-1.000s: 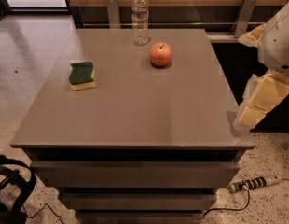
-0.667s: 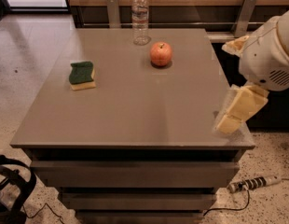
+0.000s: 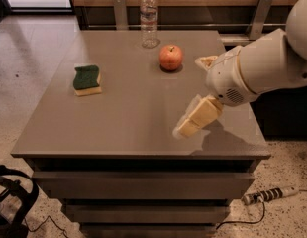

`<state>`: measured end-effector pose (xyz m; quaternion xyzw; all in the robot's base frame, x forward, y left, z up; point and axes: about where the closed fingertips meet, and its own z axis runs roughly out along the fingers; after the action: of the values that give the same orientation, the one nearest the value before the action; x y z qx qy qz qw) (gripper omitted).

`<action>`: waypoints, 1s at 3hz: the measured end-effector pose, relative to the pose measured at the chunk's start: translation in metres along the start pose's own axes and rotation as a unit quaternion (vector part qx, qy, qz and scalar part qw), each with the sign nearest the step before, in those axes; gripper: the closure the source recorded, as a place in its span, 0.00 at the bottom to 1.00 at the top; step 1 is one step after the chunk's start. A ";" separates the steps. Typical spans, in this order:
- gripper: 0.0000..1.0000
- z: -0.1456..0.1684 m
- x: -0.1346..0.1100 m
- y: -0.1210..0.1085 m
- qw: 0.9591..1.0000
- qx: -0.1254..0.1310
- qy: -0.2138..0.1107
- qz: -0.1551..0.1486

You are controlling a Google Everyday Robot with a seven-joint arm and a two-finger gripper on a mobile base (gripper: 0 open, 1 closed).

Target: Pick sponge

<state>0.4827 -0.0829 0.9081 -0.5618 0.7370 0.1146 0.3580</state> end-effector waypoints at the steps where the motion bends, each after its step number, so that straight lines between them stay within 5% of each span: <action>1: 0.00 0.027 -0.027 -0.015 0.998 0.021 -0.058 0.021; 3: 0.00 0.053 -0.044 -0.012 0.997 0.021 -0.077 0.019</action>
Offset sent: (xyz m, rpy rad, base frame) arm 0.0200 0.0236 -0.0023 0.0920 -0.0241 -0.0176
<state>0.5194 -0.0236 0.9017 -0.5294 0.7199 0.1493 0.4233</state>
